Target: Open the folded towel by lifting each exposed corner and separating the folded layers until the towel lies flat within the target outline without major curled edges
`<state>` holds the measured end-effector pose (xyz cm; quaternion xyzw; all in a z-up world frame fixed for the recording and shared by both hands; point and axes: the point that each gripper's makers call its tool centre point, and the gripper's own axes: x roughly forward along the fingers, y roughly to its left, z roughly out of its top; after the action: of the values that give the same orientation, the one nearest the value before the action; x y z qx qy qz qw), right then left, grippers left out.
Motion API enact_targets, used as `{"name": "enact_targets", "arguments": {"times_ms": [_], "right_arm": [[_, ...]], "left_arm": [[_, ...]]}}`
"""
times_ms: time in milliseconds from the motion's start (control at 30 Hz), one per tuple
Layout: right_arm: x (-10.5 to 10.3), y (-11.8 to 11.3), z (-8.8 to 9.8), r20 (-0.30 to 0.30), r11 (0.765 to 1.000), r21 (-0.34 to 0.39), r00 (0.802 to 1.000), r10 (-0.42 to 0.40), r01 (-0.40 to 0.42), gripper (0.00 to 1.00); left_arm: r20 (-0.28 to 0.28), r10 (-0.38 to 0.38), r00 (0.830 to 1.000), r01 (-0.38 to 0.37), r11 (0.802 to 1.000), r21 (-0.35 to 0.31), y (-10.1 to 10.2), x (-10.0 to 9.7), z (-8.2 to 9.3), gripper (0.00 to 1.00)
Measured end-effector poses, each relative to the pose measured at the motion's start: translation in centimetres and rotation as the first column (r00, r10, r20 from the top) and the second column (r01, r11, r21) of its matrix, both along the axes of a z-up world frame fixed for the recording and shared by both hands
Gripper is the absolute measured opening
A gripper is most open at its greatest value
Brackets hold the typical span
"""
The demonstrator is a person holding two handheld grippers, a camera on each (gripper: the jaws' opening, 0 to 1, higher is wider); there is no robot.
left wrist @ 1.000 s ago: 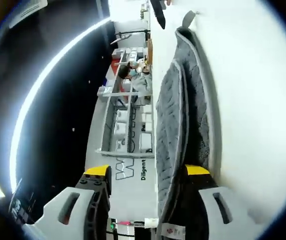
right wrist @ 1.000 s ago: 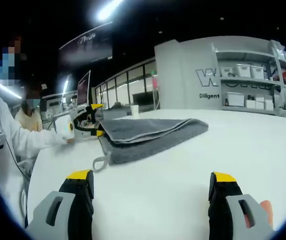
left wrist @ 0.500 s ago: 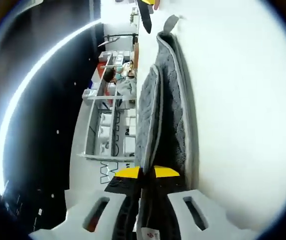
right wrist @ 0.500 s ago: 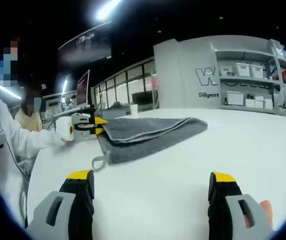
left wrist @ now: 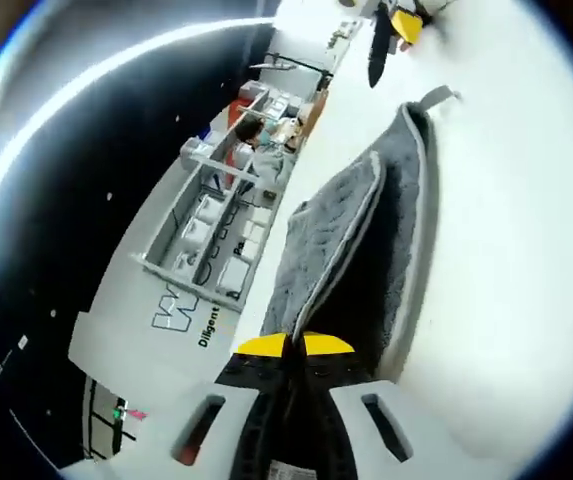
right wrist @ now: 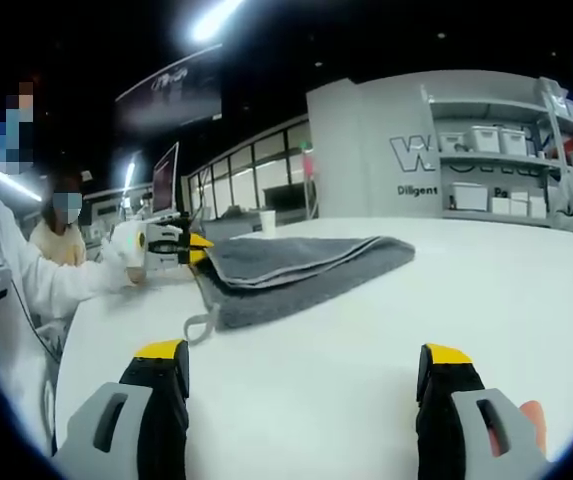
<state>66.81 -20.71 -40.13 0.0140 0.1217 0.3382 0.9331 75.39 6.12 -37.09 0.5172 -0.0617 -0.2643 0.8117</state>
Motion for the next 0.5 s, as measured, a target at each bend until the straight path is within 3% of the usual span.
{"name": "enact_targets", "arguments": {"times_ms": [500], "right_arm": [[-0.3,0.3,0.0,0.0,1.0,-0.002,1.0,0.006,-0.006,0.95]], "left_arm": [[0.032,0.108,0.994,-0.101,0.978,-0.182,2.2,2.2,2.9,0.03]]}}
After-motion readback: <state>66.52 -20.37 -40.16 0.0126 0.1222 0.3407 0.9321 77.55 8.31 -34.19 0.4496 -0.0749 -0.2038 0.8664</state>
